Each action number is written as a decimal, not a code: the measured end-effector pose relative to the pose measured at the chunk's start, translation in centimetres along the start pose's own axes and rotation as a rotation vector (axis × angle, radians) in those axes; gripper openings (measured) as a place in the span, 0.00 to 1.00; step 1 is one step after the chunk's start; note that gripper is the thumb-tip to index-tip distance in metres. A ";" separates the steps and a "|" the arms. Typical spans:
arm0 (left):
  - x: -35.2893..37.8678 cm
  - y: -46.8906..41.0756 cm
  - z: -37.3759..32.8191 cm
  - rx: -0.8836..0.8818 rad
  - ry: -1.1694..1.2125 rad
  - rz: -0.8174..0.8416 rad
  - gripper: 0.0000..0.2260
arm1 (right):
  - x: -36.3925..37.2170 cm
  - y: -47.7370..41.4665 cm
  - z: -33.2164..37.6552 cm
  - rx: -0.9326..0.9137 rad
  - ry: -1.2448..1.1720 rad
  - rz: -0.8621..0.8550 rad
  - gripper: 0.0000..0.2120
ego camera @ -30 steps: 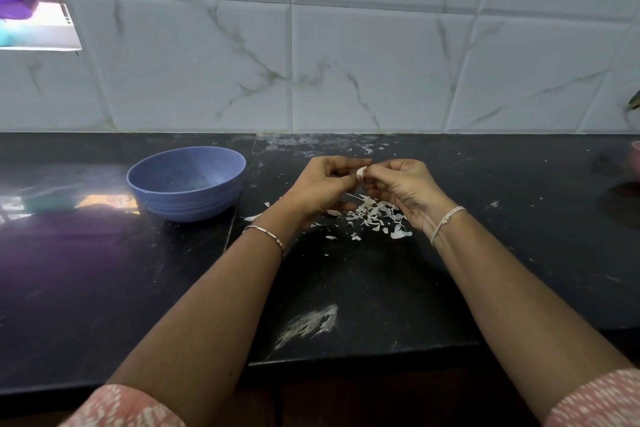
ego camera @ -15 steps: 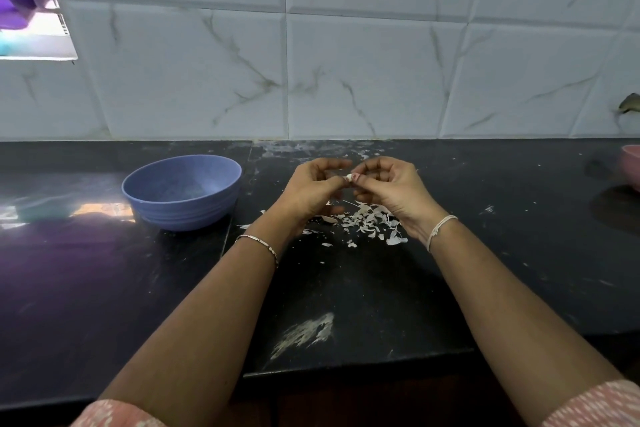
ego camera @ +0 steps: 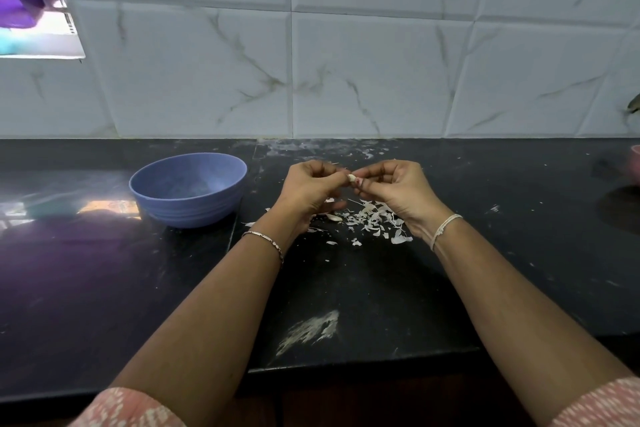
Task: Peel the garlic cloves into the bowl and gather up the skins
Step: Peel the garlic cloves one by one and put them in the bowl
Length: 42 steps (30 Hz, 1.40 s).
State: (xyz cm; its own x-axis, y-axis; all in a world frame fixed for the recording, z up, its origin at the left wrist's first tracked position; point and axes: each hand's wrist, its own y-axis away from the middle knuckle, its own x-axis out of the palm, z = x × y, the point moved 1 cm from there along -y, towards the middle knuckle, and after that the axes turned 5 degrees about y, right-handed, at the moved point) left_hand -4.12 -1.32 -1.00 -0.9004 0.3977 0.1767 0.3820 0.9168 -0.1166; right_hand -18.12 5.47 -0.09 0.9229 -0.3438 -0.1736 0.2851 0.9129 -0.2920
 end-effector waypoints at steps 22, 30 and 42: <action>0.0 -0.3 0.1 0.088 0.044 0.071 0.05 | 0.1 -0.4 -0.3 -0.041 0.146 -0.141 0.05; 0.1 -0.3 0.4 0.079 -0.003 0.036 0.03 | 0.1 -0.6 -0.4 -0.135 0.211 -0.185 0.04; 0.3 0.0 0.5 0.036 0.058 0.041 0.03 | 0.3 -0.4 -0.4 -0.266 0.470 -0.245 0.03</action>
State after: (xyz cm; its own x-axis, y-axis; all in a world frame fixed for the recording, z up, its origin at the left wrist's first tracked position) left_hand -4.51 -1.18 -1.42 -0.8702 0.4374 0.2268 0.4097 0.8981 -0.1599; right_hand -18.04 4.88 -0.38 0.6075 -0.6537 -0.4512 0.3448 0.7288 -0.5916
